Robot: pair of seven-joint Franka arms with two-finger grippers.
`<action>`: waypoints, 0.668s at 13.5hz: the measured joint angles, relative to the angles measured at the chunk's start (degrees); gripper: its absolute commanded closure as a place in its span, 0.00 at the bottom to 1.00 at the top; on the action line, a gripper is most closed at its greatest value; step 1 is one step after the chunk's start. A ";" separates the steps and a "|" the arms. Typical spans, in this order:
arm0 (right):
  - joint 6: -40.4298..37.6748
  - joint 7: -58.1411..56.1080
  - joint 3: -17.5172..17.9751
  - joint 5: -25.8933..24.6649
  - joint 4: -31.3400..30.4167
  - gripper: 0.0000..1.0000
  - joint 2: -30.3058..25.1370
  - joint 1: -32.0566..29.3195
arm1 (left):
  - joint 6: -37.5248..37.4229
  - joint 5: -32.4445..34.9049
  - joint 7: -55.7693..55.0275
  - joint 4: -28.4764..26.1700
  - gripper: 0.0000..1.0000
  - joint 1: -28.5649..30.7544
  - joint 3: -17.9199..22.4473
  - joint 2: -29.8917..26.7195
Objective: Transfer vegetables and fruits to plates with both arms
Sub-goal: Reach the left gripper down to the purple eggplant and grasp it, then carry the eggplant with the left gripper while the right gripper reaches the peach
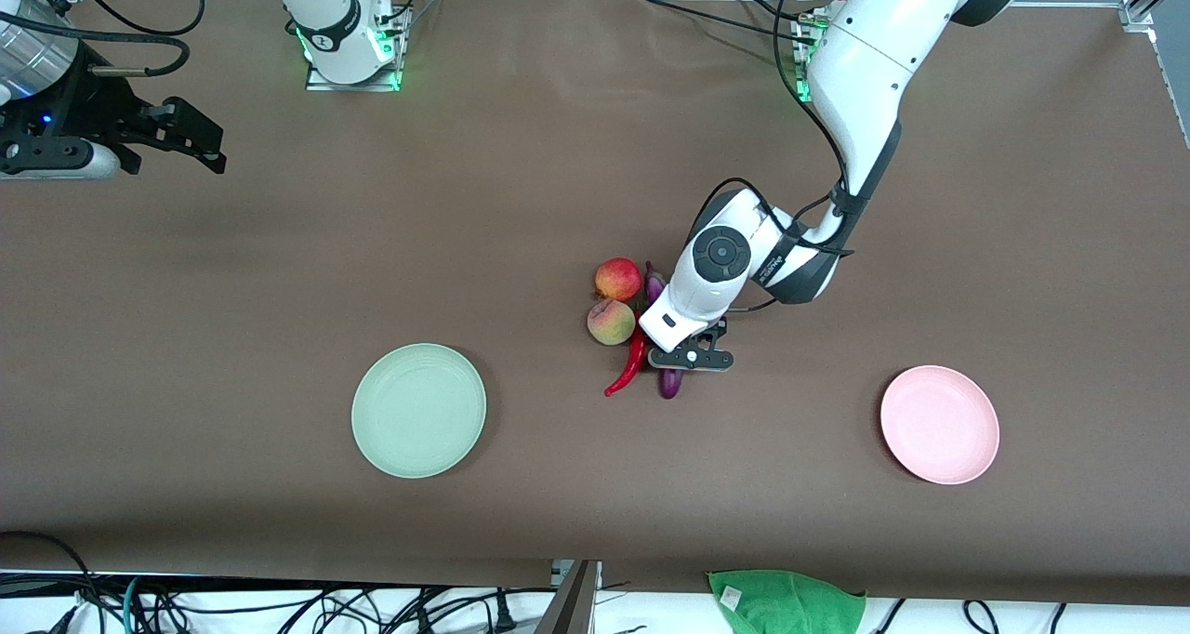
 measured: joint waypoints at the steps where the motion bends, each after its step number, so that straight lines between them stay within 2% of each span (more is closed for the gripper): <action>1: -0.03 0.00 -0.02 0.00 0.00 0.00 0.00 0.00 | 0.00 0.01 -0.66 -0.14 0.75 0.03 0.05 0.03; 4: -0.65 0.00 -0.03 0.00 0.00 0.00 0.03 -0.01 | -0.01 0.01 -1.41 -0.20 0.90 0.06 0.04 0.01; 7: -0.60 0.04 -0.05 0.00 0.00 0.00 0.03 -0.01 | 0.05 0.03 -1.58 -0.03 0.90 0.92 0.26 -0.25; 9: -0.53 0.06 -0.05 0.00 0.00 0.00 0.05 -0.01 | -0.28 0.06 0.83 0.62 0.90 4.20 0.50 -1.97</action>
